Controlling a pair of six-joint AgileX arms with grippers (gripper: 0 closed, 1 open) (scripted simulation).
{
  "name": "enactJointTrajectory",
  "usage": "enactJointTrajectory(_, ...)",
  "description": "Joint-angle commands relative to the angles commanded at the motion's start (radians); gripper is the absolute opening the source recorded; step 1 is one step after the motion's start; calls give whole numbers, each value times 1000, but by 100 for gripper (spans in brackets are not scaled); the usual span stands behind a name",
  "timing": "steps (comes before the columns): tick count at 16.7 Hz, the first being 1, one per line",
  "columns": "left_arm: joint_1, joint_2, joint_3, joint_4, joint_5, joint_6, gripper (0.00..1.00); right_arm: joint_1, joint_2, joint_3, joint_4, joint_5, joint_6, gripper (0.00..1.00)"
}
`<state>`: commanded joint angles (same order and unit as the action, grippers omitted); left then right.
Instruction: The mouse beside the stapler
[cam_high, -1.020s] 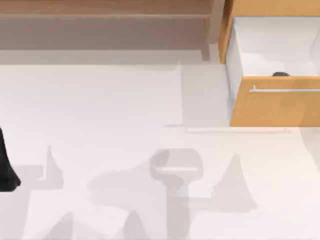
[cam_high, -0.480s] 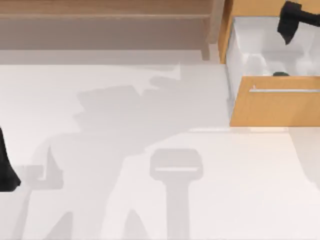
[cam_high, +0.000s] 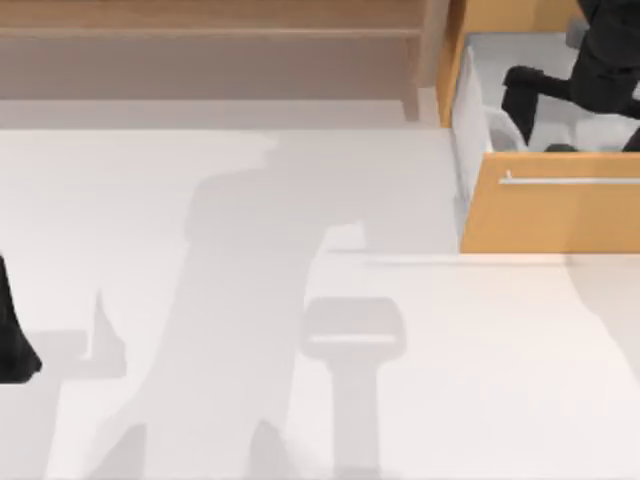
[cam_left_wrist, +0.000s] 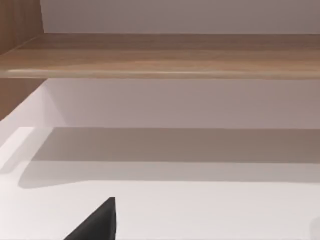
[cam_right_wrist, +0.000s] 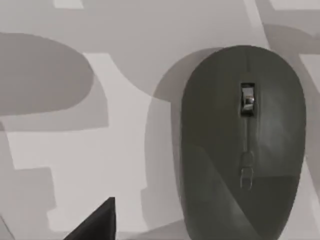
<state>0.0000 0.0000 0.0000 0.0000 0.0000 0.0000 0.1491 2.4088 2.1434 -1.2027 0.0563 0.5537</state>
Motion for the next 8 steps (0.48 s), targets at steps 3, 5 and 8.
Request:
enactJointTrajectory(3,0,0,0,0,0,0,100,1,34,35,-14,1,9,100)
enactJointTrajectory(5,0,0,0,0,0,0,100,1,34,35,-14,1,9,100)
enactJointTrajectory(8,0,0,0,0,0,0,100,-5,32,31,-12,1,8,100)
